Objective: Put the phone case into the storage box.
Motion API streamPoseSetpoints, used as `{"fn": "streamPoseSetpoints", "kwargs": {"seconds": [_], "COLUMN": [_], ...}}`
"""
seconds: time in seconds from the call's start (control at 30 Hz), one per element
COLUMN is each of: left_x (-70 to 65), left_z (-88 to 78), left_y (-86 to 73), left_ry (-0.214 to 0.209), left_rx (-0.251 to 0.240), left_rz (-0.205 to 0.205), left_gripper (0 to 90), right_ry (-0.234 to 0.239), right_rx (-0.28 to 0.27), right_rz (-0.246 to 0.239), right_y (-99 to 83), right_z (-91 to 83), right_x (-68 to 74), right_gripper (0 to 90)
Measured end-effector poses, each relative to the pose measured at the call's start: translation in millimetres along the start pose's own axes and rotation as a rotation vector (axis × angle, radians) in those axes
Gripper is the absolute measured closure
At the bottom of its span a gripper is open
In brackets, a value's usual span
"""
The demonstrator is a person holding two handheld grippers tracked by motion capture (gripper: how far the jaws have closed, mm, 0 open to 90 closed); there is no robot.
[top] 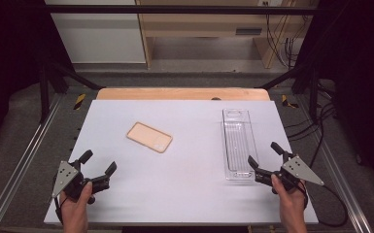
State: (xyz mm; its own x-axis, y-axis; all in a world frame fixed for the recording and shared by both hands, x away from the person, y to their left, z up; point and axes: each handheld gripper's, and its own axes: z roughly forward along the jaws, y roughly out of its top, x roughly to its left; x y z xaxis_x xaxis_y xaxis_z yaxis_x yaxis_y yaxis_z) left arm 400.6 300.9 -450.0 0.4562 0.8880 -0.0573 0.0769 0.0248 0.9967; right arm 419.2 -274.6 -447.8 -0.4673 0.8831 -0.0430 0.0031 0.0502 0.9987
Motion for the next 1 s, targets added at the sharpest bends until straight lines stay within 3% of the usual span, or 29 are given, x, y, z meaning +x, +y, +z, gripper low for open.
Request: {"fn": "streamPoseSetpoints", "kwargs": {"seconds": [0.2, 0.3, 0.43, 0.6, 0.93, 1.0], "left_x": [-4.0, -9.0, -19.1, -28.4, -52.4, -58.8], "left_z": [0.3, 0.4, 4.5, 11.5, 54.0, 70.8], "left_y": [1.6, 5.0, 10.3, 16.6, 25.9, 31.7], "left_ry": [-0.003, -0.007, -0.046, -0.071, -0.119, -0.140], "left_rx": [0.025, 0.056, 0.086, 0.100, 0.182, 0.214], "left_rz": [-0.021, 0.000, 0.014, 0.039, 0.096, 0.093], "left_gripper": [1.8, 1.3, 1.0, 1.0, 1.7, 1.7], "right_ry": [-0.014, -0.025, -0.035, -0.032, -0.029, -0.029], "right_rx": [-0.002, 0.001, 0.000, 0.005, -0.004, -0.004], "right_rz": [0.010, 0.004, 0.001, 0.006, 0.006, 0.007], "right_y": [-2.0, -2.0, -1.2, -1.9, -1.2, -1.0], "right_z": [-3.7, -5.9, -8.0, -5.7, -6.6, -6.1], "right_x": [-4.0, -3.8, -2.2, -1.2, -0.9, -0.8], "right_gripper": [6.4, 6.3, 5.7, 5.6, 5.4, 5.4]}}
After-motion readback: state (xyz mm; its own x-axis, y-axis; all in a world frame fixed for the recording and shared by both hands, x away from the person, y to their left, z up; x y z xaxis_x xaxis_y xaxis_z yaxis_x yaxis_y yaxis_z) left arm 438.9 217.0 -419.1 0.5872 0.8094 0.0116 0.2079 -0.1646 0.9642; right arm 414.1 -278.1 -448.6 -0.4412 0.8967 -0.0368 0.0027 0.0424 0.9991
